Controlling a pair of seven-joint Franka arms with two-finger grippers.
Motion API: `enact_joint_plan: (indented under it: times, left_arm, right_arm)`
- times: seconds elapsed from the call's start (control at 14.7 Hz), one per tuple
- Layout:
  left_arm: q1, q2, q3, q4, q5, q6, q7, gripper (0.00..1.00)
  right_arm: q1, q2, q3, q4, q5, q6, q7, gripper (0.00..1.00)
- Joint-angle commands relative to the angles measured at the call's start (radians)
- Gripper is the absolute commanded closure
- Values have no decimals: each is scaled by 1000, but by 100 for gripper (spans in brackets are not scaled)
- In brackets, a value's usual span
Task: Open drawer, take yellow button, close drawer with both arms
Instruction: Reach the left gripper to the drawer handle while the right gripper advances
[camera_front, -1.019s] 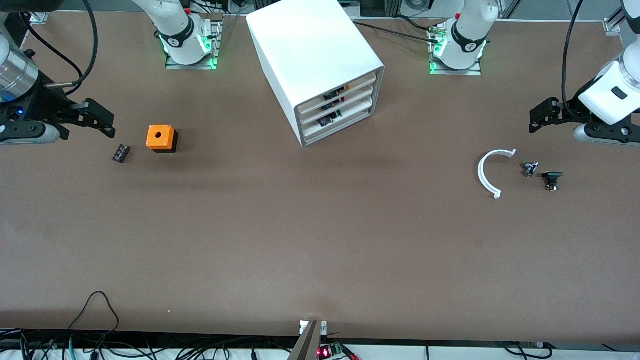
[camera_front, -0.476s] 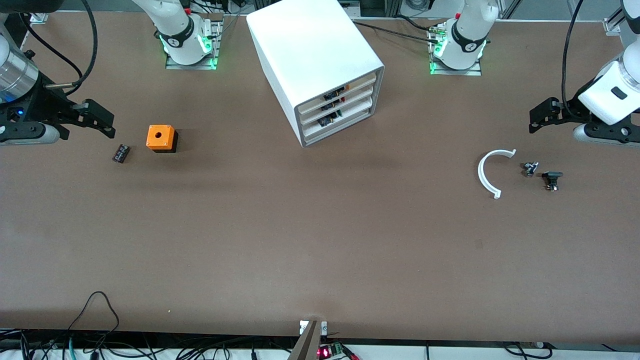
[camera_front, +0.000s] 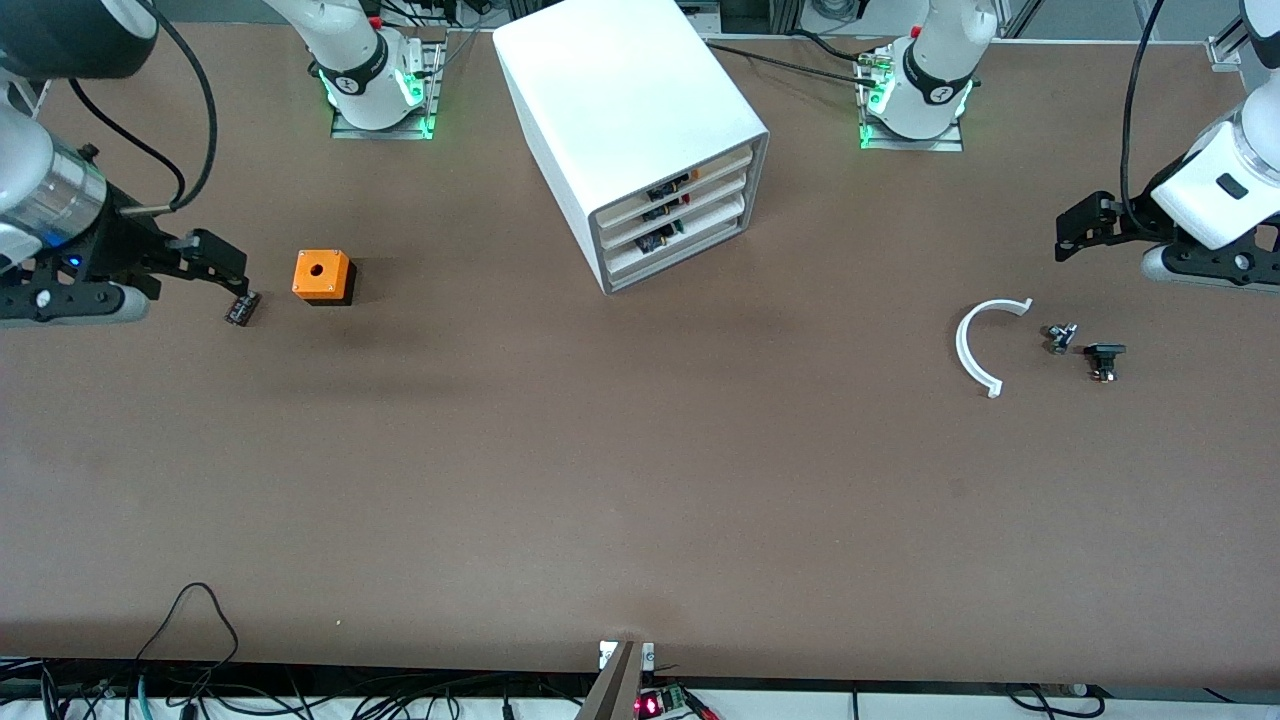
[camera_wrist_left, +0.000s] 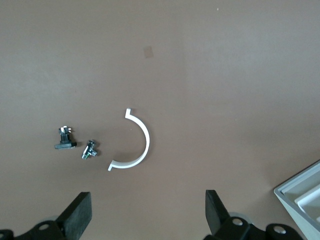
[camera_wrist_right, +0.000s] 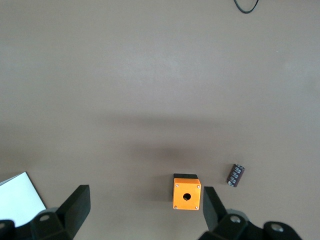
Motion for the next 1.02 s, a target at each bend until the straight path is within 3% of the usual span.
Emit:
enact_joint_plan:
  times: [0.0, 0.34, 0.75, 0.95]
  left_arm:
    - [-8, -10, 6, -11, -23, -28, 5, 0]
    - [-40, 44, -2, 5, -54, -71, 14, 0]
    - [-37, 119, -4, 5, -357, -154, 13, 0]
    - [-45, 183, -4, 5, -466, -232, 19, 0]
  right_arm:
    - [-8, 45, 6, 14, 16, 13, -7, 0]
    - [21, 139, 8, 16, 8, 52, 12, 0]
    - [59, 197, 8, 19, 5, 73, 45, 0]
    - [125, 226, 8, 38, 5, 79, 195, 0]
